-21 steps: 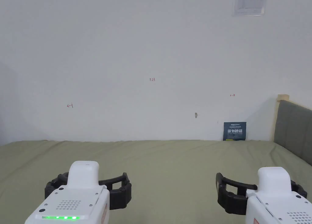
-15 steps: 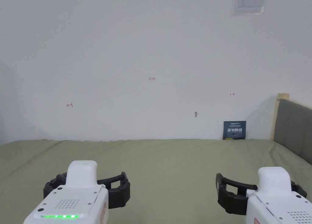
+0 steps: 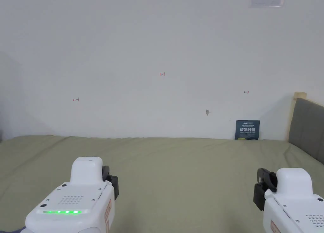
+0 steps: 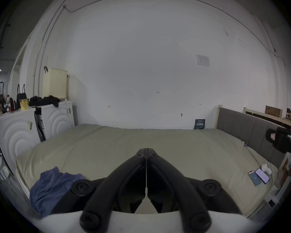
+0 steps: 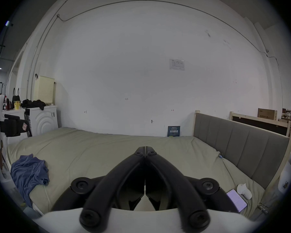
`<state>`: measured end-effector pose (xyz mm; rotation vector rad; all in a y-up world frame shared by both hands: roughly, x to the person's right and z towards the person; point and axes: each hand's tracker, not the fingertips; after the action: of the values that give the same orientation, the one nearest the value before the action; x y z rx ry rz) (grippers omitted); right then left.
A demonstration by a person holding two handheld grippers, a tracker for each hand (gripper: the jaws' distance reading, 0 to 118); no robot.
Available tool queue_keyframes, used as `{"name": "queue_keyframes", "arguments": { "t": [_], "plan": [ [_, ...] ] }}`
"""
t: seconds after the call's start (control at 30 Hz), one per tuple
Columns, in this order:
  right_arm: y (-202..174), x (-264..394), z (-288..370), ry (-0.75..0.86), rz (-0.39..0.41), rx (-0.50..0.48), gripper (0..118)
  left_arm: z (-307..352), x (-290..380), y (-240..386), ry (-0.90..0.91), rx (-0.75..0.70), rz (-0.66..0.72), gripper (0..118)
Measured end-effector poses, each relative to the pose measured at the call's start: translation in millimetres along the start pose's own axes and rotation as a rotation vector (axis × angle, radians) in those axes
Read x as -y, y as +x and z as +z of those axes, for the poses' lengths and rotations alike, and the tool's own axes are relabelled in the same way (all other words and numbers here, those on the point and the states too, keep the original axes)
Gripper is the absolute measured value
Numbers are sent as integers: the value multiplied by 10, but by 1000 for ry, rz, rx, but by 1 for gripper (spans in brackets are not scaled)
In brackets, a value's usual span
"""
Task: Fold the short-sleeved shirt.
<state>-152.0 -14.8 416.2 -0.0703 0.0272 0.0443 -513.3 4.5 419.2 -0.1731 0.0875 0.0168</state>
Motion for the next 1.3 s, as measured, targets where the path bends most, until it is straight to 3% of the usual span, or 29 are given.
{"name": "queue_keyframes", "arguments": {
  "t": [0.2, 0.33, 0.87, 1.03, 1.3],
  "plan": [
    [4, 0, -32, 13, -31, -30, 0, 14, 44, -30, -13, -14, -36, 0],
    [-232, 10, -120, -5, -36, -69, 0, 66, 60, -260, -21, -54, -41, 0],
    [-2314, 147, -491, -56, -23, -568, 1, 1069, 244, -1991, -105, -548, -9, 0],
    [-2608, 198, -441, -66, 5, -612, 1, 1255, 347, -2242, -132, -603, 36, 0],
    [-2678, 251, -501, -98, 24, -620, 1, 1169, 456, -2349, -167, -615, 56, 0]
  ]
}}
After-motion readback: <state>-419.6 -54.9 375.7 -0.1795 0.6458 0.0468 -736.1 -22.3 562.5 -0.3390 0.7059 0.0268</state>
